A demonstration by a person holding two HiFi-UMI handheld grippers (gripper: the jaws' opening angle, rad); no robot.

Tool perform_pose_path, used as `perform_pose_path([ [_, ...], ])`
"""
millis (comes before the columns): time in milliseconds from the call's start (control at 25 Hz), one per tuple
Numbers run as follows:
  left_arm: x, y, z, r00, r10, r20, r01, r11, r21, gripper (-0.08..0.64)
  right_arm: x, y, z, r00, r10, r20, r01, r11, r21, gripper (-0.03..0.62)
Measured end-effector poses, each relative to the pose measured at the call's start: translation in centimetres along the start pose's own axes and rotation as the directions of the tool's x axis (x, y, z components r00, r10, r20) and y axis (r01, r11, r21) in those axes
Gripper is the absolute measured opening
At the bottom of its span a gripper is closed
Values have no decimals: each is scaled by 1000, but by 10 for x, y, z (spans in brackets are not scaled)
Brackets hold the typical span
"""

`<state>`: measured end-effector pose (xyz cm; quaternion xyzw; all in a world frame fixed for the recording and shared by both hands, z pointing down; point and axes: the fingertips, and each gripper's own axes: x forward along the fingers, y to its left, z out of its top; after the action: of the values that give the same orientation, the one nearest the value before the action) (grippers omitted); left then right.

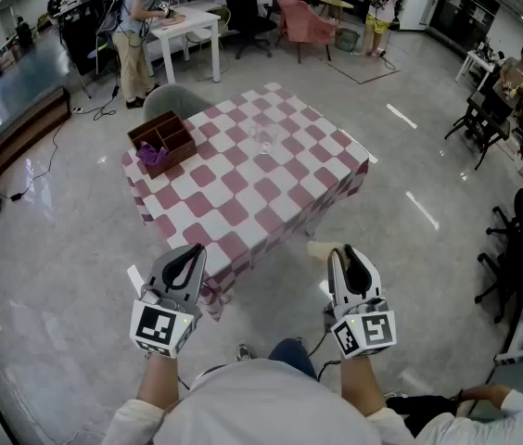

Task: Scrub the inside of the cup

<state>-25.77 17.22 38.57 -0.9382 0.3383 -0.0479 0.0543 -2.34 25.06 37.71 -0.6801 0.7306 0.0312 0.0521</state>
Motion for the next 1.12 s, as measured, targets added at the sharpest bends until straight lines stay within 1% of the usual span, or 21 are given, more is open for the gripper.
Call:
perform_pose_path([
  [120,-4,5,-3,1000,3,2,-3,1000,-2,40,1,6,-1,1000,3,4,-3,1000,5,100],
  [280,-4,6,-4,1000,-6,5,6,1000,-5,40,-1,8,2,999,7,31,-8,999,44,100],
  [520,8,8,-4,1000,-21,3,21,1000,-15,40,4,0,5,999,-1,35,-1,998,57,100],
  [800,53,8,-2,999,-33,-8,33,999,-23,40,30,-37,8,999,-11,34,8,997,72,100],
  [1120,134,14,9,1000,-15,-4,15,1000,-24,40,82,-98,9,999,17,41,-20,997,76,100],
])
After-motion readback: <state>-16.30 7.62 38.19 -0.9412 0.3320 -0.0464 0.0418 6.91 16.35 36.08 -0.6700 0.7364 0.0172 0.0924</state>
